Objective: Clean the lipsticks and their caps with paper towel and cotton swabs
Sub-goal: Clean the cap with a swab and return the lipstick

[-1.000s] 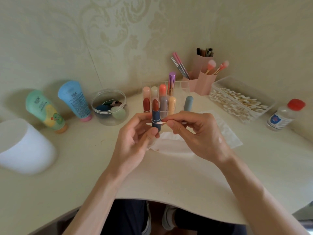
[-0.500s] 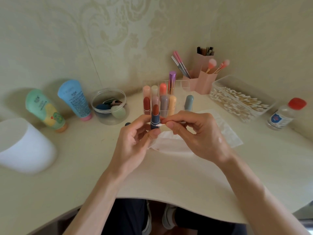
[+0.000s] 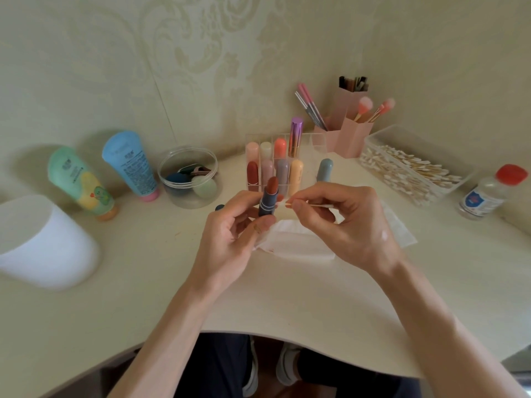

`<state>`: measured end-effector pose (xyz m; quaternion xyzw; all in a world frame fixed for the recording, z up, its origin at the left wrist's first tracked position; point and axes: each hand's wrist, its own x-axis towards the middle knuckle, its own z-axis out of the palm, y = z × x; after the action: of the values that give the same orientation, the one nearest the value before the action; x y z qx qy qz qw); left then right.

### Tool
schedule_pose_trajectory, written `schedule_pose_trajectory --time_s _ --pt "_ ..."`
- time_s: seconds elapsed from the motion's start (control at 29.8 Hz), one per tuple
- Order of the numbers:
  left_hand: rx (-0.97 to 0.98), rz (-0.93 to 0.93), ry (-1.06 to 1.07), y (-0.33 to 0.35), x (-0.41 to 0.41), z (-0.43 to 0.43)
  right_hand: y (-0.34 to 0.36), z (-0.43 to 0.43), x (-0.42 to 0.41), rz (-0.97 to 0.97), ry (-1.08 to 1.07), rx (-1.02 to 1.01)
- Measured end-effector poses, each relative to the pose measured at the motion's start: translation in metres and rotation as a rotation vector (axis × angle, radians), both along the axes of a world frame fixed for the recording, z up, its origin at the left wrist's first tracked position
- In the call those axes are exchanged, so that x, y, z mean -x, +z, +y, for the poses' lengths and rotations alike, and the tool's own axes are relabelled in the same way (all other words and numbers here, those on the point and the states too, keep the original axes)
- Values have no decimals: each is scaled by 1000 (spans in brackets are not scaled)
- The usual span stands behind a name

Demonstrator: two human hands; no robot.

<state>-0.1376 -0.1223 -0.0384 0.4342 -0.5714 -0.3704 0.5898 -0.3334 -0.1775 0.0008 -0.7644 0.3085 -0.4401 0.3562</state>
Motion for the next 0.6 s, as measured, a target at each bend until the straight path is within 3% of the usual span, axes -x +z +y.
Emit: schedule_pose_trajectory --time_s 0.6 --pt "44 -60 98 0 -1 -3 2 5 -2 30 -17 53"
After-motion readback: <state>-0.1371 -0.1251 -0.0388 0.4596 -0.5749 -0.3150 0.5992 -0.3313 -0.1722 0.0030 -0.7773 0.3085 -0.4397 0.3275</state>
